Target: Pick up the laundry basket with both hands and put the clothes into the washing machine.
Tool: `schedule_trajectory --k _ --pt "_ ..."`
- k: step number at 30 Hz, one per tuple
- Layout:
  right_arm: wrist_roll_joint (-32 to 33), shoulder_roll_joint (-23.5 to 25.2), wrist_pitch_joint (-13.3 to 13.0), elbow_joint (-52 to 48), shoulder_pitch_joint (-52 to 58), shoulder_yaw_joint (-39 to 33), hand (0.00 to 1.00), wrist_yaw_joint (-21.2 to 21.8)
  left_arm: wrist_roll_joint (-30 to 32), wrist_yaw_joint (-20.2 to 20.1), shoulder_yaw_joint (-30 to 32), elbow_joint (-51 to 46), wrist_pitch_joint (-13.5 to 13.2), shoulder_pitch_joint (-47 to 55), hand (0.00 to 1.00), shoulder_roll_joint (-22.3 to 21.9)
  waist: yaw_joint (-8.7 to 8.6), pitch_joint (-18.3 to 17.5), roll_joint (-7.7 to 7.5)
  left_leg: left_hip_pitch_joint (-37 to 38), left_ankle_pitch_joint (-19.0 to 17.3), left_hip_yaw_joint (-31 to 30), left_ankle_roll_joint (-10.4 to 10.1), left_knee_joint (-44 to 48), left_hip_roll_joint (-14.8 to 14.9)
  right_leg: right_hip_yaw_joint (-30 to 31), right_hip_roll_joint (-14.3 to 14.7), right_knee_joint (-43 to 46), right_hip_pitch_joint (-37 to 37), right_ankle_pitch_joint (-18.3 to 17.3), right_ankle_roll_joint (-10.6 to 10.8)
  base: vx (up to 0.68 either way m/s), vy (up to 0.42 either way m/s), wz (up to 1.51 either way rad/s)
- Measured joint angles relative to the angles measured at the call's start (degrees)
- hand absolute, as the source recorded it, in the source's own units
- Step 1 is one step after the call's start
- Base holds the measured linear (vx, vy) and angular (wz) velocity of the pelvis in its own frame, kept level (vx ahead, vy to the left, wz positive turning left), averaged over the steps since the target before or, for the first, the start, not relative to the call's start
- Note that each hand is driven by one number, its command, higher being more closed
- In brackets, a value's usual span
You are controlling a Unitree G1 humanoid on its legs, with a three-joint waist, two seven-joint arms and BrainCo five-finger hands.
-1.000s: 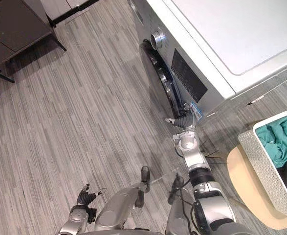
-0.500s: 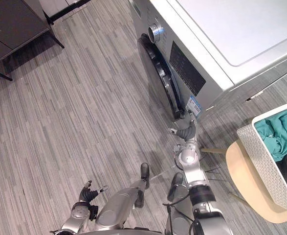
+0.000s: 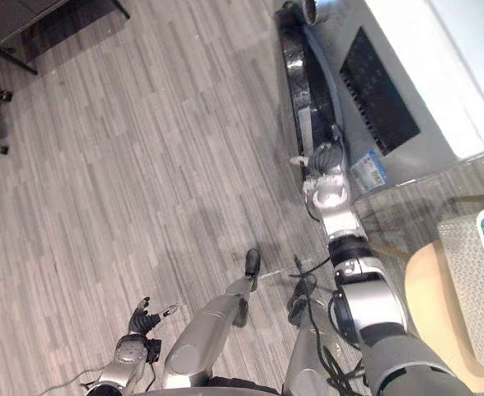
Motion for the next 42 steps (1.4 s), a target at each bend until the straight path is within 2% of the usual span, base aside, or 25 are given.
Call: schedule_trajectory --k 2,3,5,8,9,10,11,14,17,20,23,25,28,29,31,32,33,35,38,40,42 --pt "0.73 1.24 0.05 -0.01 -1.01 1.12 0.0 -0.24 -0.02 0.17 -0.06 0.07 0.09 -1.27 0.0 -0.07 0.44 0.14 0.3 -0.52 0.82 -1.57 -0.64 -0.51 0.08 -1.57 -0.02 0.25 -0.04 -0.23 -0.35 -0.07 -0.078 0.37" --pt "1.23 2.48 0.07 -0.07 -1.55 1.37 0.0 -1.36 -0.05 0.19 -0.07 0.01 0.1 -2.08 0.0 -0.08 1.53 0.14 0.31 -0.79 1.03 -2.41 -0.96 -0.59 0.23 -2.44 0.08 0.4 -0.01 -0.41 -0.66 -0.08 -0.094 0.36" --pt "1.36 4.97 0.07 -0.28 -3.06 1.56 0.0 -2.07 -0.06 0.37 -0.1 -0.33 0.04 -2.63 0.0 -0.07 2.43 0.14 0.31 -1.51 1.37 -3.69 -1.51 -0.34 0.51 -3.84 0.35 0.42 0.12 -0.71 -1.15 -0.07 -0.102 0.33" --pt "1.48 8.55 0.82 -0.32 -6.55 4.91 0.0 -2.84 -0.7 0.69 -0.47 -1.54 0.14 -4.44 0.0 -0.08 5.22 0.17 0.4 -2.75 1.69 -6.73 -2.05 0.4 0.72 -6.9 0.6 0.87 0.71 -1.88 -1.75 -0.05 -0.124 0.44" --pt "1.0 9.46 0.75 -0.33 -7.61 6.95 0.0 -2.33 -0.74 0.96 -0.59 -2.07 0.15 -4.71 0.0 -0.08 5.55 0.21 0.49 -2.8 1.88 -7.98 -2.32 0.4 0.66 -8.11 0.56 1.02 1.31 -2.25 -1.82 -0.03 -0.167 0.63" --pt "0.76 10.28 0.49 -0.36 -8.4 8.11 0.0 -2.1 -0.74 1.25 -0.7 -2.45 0.15 -4.9 0.0 -0.08 6.13 0.21 0.49 -2.8 2.02 -8.59 -2.49 0.42 0.66 -8.69 0.6 1.06 1.62 -2.45 -1.92 0.0 -0.146 0.6" --pt "0.16 12.77 -0.16 -0.4 -11.06 10.21 0.0 -1.14 -0.73 1.5 -1.46 -3.35 0.14 -5.61 0.0 -0.06 7.71 0.25 0.58 -2.8 2.25 -9.8 -2.49 0.67 0.63 -9.8 0.66 1.33 2.23 -3.37 -2.24 0.01 -0.175 0.49" --pt "-1.46 15.31 -1.5 -0.84 -14.96 12.22 0.0 -0.51 -0.68 1.48 -2.86 -5.02 -0.01 -6.33 0.0 -0.17 9.5 0.49 1.12 -2.93 2.27 -11.64 -2.76 1.45 0.46 -11.52 0.76 1.47 3.44 -4.2 -2.35 0.01 -0.104 0.45" --pt "-2.1 16.47 -2.29 -2.23 -16.11 12.97 0.0 0.24 -0.56 1.46 -2.75 -4.98 0.05 -6.13 0.0 -0.26 9.68 0.51 1.13 -3.29 2.34 -12.84 -2.86 1.64 0.4 -11.96 0.83 1.89 3.64 -4.6 -2.43 0.01 -0.098 0.3" --pt "-2.05 14.13 -2.27 -3.09 -14.62 12.83 0.0 0.21 -0.55 1.44 -2.88 -5.07 0.05 -6.35 0.0 -0.3 9.11 0.71 0.83 -3.28 2.33 -11.9 -2.85 1.96 0.5 -10.91 1.0 1.64 3.4 -4.59 -2.43 -0.03 -0.026 -0.15" --pt "-1.77 10.46 -2.61 -10.41 -7.14 12.78 0.0 0.18 -0.48 1.47 -2.9 -6.13 0.13 -7.23 0.0 -0.06 7.13 1.8 -0.85 -3.32 2.29 -9.7 -2.82 2.05 1.51 -8.59 2.13 0.24 2.68 -3.43 -2.66 -0.07 -0.011 -0.47" --pt "-1.82 7.29 -2.98 -16.0 1.25 13.87 0.0 0.63 0.02 1.46 -3.29 -6.99 0.42 -9.94 0.0 -0.08 4.9 3.04 -2.82 -3.72 2.27 -6.87 -2.8 2.04 2.8 -5.65 3.58 -1.05 1.19 -1.67 -2.89 -0.09 -0.017 -0.69" --pt "-2.09 4.47 -3.12 -20.3 11.63 13.86 0.0 2.6 0.19 1.46 -5.04 -9.65 0.52 -13.3 0.0 0.35 2.44 3.96 -4.32 -3.97 2.2 -4.17 -2.68 2.03 3.68 -3.22 4.44 -1.9 -0.03 -0.3 -2.78 -0.08 -0.012 -0.64" --pt "-2.68 3.15 -3.1 -21.66 18.5 13.77 0.0 4.12 0.97 1.42 -5.68 -11.3 0.55 -15.75 0.0 0.67 0.59 4.22 -5.12 -3.98 2.06 -2.22 -2.47 1.95 4.4 -1.44 5.14 -2.69 -0.78 0.77 -2.69 -0.06 -0.006 -0.64" --pt "-3.78 2.56 -3.09 -22.9 22.46 13.67 0.0 5.16 1.69 1.44 -5.64 -11.91 0.75 -17.75 0.0 0.87 -0.81 4.34 -5.8 -3.89 1.88 -0.54 -2.22 1.96 4.89 0.14 5.62 -3.02 -1.41 1.39 -2.67 -0.04 -0.016 -0.63" --pt "-4.23 2.41 -3.13 -25.04 27.04 13.32 0.0 6.06 2.36 1.48 -5.7 -12.03 1.12 -20.75 0.0 1.6 -2.25 4.38 -6.46 -3.84 1.77 1.1 -2.07 1.89 5.3 1.42 5.94 -2.94 -2.13 1.83 -2.88 -0.03 -0.029 -0.55" --pt "-4.32 2.47 -3.32 -25.67 28.67 12.76 0.0 6.53 2.51 1.56 -5.8 -12.03 1.33 -22.18 0.0 1.95 -2.7 4.36 -6.8 -3.82 1.77 1.86 -2.06 1.86 5.48 2.11 6.09 -2.93 -2.55 1.95 -2.9 -0.03 -0.039 -0.63" --pt "-4.78 3.09 -3.7 -26.69 33.39 10.22 0.0 7.65 3.06 1.85 -6.31 -11.64 1.84 -28.31 0.0 5.21 -4.82 4.37 -8.46 -4.06 1.71 4.02 -1.99 1.8 6.19 4.24 6.75 -2.65 -4.22 2.3 -2.9 -0.04 -0.056 -0.51" --pt "-4.57 4.62 -3.92 -26.72 36.72 6.15 0.0 7.89 4.24 2.9 -6.33 -6.65 2.84 -37.14 0.0 10.13 -6.33 4.3 -10.28 -4.97 1.65 6.27 -1.89 1.76 6.9 6.17 7.48 -2.43 -6.42 2.87 -3.38 -0.04 -0.054 -0.45" --pt "-4.45 5.73 -4.2 -26.66 38.47 4.03 0.0 7.77 4.66 3.62 -6.26 -1.48 3.78 -44.62 0.0 17.76 -9.46 4.25 -12.51 -6.66 1.7 7.68 -1.92 1.87 7.35 7.07 7.82 -2.12 -8.92 3.24 -3.36 -0.03 -0.056 -0.31" --pt "-3.63 6.18 -4.75 -26.62 40.22 2.97 0.0 7.69 4.69 3.98 -6.1 0.95 4.59 -49.01 0.0 22.23 -11.06 4.24 -13.75 -7.68 1.72 8.42 -1.97 2.12 7.62 7.84 8.17 -2.04 -10.17 3.63 -3.29 0.02 -0.035 -0.26"
